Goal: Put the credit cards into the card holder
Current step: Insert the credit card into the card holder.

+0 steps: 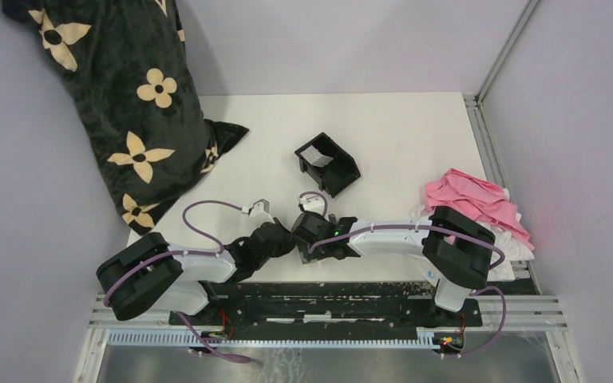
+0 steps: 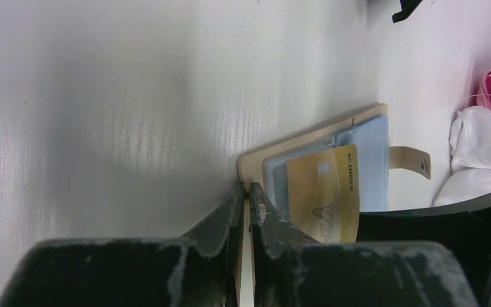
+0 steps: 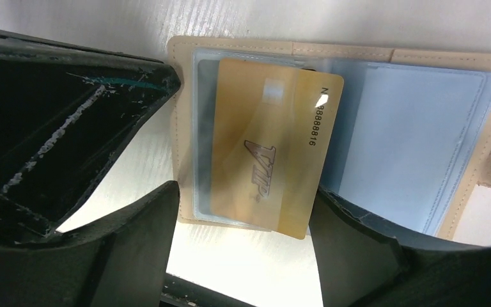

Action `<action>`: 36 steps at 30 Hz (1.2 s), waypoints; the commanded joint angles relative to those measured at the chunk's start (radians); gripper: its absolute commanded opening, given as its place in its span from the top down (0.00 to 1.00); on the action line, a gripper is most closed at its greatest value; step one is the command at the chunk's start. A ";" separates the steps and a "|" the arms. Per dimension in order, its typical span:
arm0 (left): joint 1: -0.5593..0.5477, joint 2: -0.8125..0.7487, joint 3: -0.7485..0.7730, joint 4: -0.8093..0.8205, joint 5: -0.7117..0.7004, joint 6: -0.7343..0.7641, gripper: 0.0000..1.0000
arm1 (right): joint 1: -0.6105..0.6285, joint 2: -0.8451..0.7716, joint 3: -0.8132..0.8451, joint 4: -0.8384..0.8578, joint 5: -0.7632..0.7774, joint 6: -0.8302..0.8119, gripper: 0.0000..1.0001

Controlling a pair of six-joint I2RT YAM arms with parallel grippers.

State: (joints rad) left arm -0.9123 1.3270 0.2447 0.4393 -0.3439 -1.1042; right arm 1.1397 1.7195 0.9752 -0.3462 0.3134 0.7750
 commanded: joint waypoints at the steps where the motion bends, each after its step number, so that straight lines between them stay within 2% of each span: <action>1: -0.016 0.013 -0.019 -0.061 0.018 0.006 0.86 | -0.010 0.091 -0.004 -0.110 0.124 -0.043 0.21; 9: -0.018 0.023 -0.029 -0.047 0.017 0.000 0.84 | 0.008 0.138 0.029 -0.146 0.169 -0.034 0.24; 22: -0.018 0.037 -0.034 -0.018 0.006 -0.005 0.82 | 0.030 0.165 0.049 -0.156 0.191 -0.019 0.37; 27: -0.018 0.036 -0.042 -0.016 0.002 -0.012 0.80 | 0.041 0.139 0.054 -0.177 0.221 -0.015 0.31; 36: -0.019 0.008 -0.047 -0.025 -0.003 -0.015 0.79 | 0.044 0.060 0.053 -0.184 0.244 -0.032 0.26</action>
State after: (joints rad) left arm -0.9180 1.3338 0.2222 0.4961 -0.3500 -1.1046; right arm 1.1915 1.7885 1.0637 -0.4389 0.4561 0.7765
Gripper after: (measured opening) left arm 0.204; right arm 0.739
